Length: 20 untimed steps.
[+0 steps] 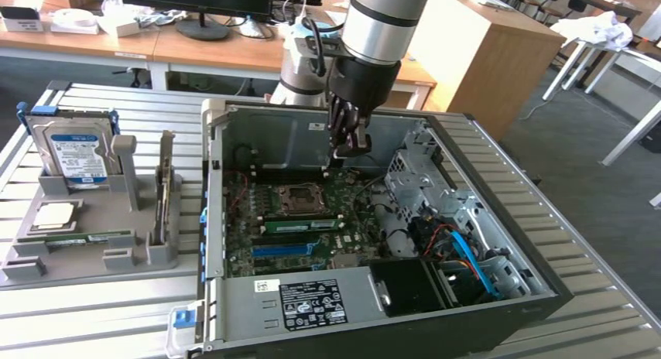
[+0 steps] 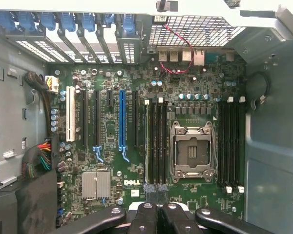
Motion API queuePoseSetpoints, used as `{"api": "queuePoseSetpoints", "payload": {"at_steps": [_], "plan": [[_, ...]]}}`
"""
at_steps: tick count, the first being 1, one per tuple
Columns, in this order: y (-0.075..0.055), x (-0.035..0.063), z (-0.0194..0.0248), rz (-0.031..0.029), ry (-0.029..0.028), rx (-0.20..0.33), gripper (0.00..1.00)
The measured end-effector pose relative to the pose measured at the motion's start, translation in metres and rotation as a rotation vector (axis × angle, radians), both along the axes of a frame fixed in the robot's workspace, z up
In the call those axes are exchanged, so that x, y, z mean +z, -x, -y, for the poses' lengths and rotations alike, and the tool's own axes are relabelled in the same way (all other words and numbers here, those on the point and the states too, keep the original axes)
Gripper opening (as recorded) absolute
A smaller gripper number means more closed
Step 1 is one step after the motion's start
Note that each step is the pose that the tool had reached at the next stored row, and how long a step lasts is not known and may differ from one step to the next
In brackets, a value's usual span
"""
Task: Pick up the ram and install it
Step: 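Press down the ram until it locks into place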
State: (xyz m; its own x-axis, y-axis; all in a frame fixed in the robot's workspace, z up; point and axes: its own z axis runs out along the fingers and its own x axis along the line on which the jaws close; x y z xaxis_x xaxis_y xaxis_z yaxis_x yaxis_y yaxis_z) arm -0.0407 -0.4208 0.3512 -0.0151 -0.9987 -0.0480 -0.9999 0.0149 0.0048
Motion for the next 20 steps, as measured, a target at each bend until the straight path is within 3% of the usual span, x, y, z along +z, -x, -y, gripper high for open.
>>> {"api": "queuePoseSetpoints", "payload": {"at_steps": [5, 20], "plan": [[0.0000, 0.0000, 0.0000, 0.0000, 0.0001, -0.017, 0.10], [0.0000, -0.0011, 0.0000, 0.0000, 0.0000, -0.241, 0.10]]}}
